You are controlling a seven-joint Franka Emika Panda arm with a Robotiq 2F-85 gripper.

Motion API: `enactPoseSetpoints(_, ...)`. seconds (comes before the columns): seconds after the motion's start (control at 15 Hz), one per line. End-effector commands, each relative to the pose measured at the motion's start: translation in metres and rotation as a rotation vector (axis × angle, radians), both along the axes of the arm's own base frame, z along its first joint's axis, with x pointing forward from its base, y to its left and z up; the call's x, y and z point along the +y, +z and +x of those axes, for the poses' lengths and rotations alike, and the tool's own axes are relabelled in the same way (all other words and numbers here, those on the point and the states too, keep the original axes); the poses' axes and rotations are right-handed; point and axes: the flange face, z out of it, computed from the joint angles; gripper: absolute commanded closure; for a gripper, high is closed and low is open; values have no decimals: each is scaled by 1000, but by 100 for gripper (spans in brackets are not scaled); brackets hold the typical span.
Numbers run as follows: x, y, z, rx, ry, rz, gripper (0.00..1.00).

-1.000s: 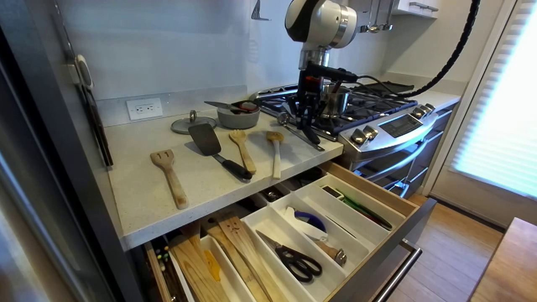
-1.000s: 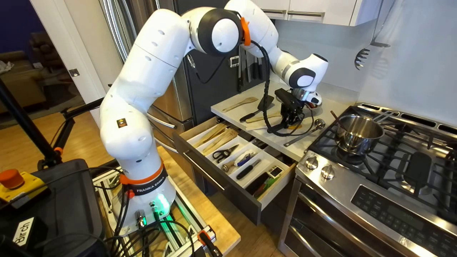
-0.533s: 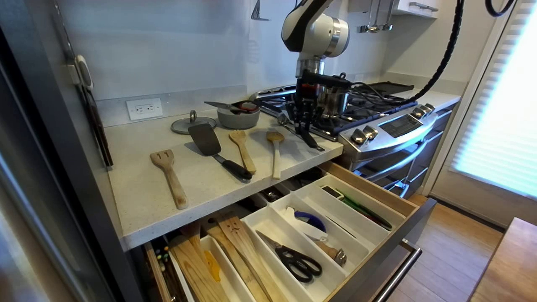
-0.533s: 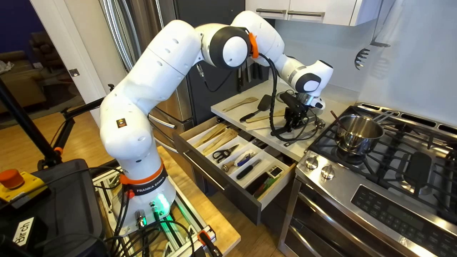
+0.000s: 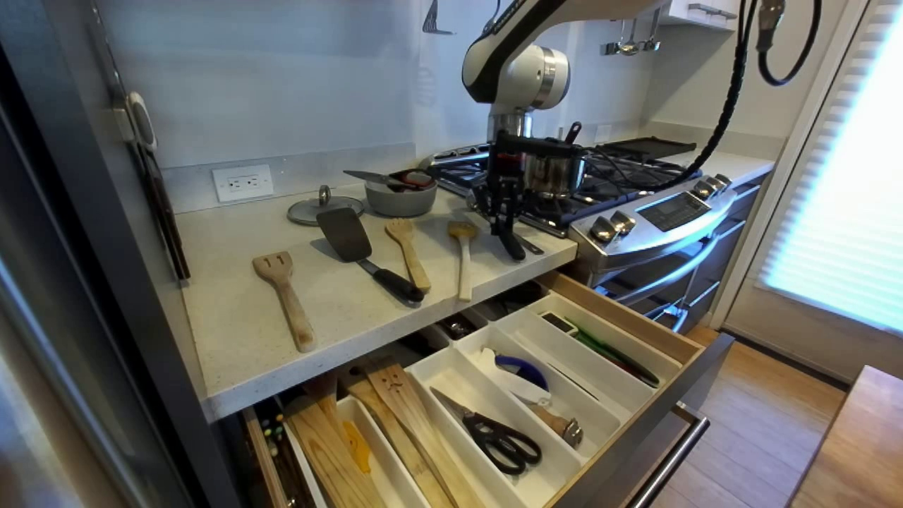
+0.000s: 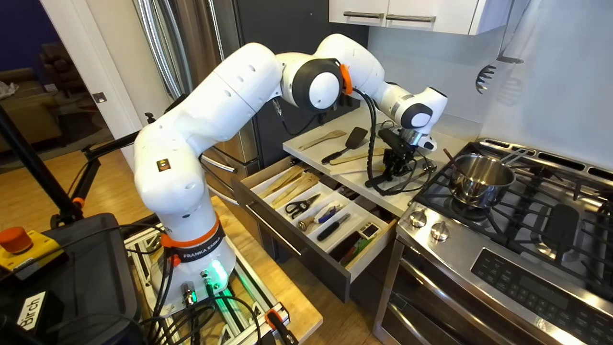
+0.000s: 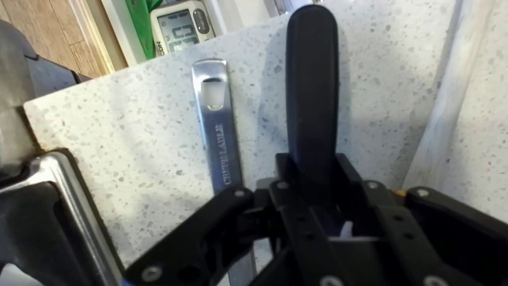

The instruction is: Put the knife on the table

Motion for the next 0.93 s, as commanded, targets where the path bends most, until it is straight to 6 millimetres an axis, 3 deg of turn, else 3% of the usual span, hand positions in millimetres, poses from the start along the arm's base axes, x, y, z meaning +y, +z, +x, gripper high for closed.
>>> enactPoseSetpoints(0.0,0,-16,6,35,-1,-28,93)
enactPoseSetpoints(0.27,0,-19,9,47,13,-37,93)
enactPoseSetpoints(0.33,1,-18,10,46,13,-35,46)
enactPoseSetpoints(0.4,2,-15,11,39,17,-36,45)
enactPoseSetpoints(0.53,5,-6,12,20,23,-38,32)
enactPoseSetpoints(0.8,11,37,-5,-33,80,-27,3)
enactPoseSetpoints(0.87,9,50,-12,-34,118,-33,0)
